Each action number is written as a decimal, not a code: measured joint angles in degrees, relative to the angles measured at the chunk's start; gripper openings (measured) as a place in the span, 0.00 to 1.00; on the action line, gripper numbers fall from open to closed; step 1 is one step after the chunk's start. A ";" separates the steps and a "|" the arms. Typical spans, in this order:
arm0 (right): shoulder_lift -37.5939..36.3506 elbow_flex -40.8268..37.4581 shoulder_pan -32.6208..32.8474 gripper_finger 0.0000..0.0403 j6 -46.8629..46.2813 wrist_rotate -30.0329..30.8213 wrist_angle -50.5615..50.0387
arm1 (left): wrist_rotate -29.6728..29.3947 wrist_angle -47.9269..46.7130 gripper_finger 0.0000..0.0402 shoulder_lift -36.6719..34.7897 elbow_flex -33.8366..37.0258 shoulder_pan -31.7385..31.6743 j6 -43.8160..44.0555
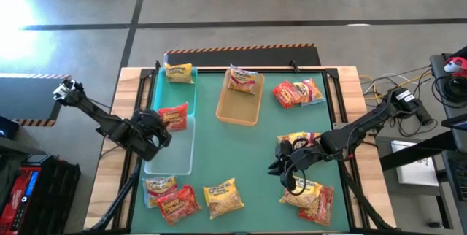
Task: Sort Maruchan noodles
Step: Put the orange noodle pack into the white bin
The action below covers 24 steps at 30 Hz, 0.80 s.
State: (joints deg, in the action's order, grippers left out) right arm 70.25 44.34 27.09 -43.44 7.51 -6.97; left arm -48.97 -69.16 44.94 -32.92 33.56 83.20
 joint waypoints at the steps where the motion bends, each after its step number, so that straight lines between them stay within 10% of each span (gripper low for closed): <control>1: 0.00 0.00 0.00 0.23 0.00 0.00 -0.01 | 0.03 0.19 0.10 -0.65 0.82 0.00 0.00; 24: 0.01 0.00 0.02 0.23 0.00 0.00 -0.01 | 0.68 1.99 0.17 0.03 6.17 -0.09 6.65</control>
State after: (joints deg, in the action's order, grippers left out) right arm 70.26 44.34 27.11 -43.44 7.51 -6.98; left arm -48.29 -67.17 44.97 -26.75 33.47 89.85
